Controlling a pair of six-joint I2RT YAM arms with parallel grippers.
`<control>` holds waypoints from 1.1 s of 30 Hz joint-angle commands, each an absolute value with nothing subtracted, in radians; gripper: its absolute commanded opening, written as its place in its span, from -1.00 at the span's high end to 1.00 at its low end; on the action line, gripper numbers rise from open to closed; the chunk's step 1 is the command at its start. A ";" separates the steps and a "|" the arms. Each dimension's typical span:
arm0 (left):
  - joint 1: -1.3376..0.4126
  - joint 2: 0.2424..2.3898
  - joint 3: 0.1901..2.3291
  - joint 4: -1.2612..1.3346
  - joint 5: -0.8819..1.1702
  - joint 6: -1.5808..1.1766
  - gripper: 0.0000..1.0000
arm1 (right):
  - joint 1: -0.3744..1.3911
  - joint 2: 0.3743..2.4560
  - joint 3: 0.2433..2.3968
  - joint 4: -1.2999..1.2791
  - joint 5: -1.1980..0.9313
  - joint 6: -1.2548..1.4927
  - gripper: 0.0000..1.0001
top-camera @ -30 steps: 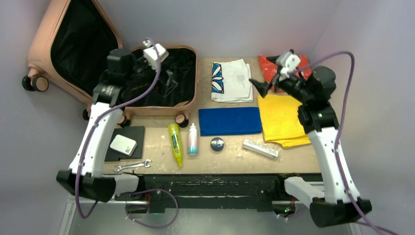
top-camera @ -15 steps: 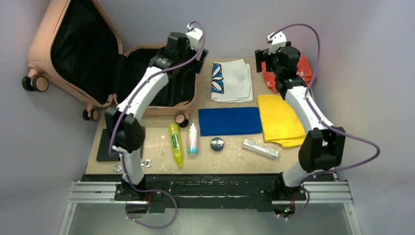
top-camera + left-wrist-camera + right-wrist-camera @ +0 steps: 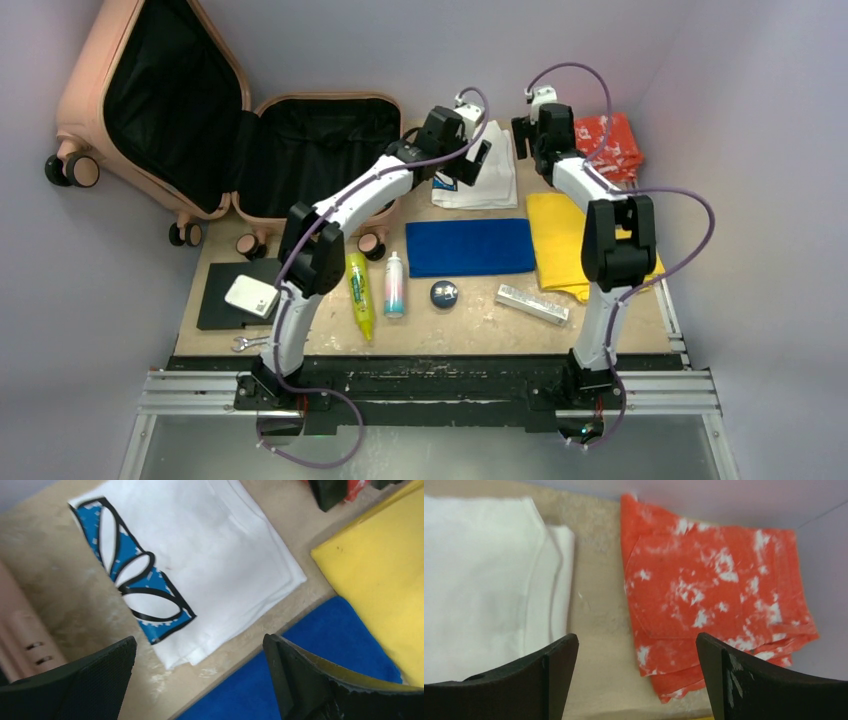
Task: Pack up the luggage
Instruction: Pick up the clothes from the corner of the board.
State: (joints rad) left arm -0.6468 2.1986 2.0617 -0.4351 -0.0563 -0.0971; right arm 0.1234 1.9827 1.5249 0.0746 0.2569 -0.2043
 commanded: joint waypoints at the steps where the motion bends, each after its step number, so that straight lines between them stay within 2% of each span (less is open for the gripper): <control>1: -0.648 2.246 2.128 -0.388 -0.011 -0.214 -0.99 | 0.124 2.052 1.612 0.009 0.317 -0.254 -0.79; 18: -0.667 2.338 2.159 -0.370 0.088 -0.336 -0.99 | 0.060 2.205 1.631 -0.058 0.360 -0.300 -0.74; 25: -0.665 2.357 2.164 -0.373 0.107 -0.365 -0.99 | 0.025 2.242 1.649 -0.092 0.315 -0.284 -0.57; 28: -0.665 2.361 2.166 -0.374 0.107 -0.368 -0.99 | 0.017 2.245 1.645 -0.092 0.276 -0.288 -0.42; 32: -0.664 2.373 2.178 -0.375 0.107 -0.385 -0.98 | 0.017 2.250 1.652 -0.100 0.250 -0.290 -0.05; 33: -0.663 2.379 2.183 -0.372 0.108 -0.393 -0.99 | 0.017 2.246 1.651 -0.099 0.244 -0.290 0.13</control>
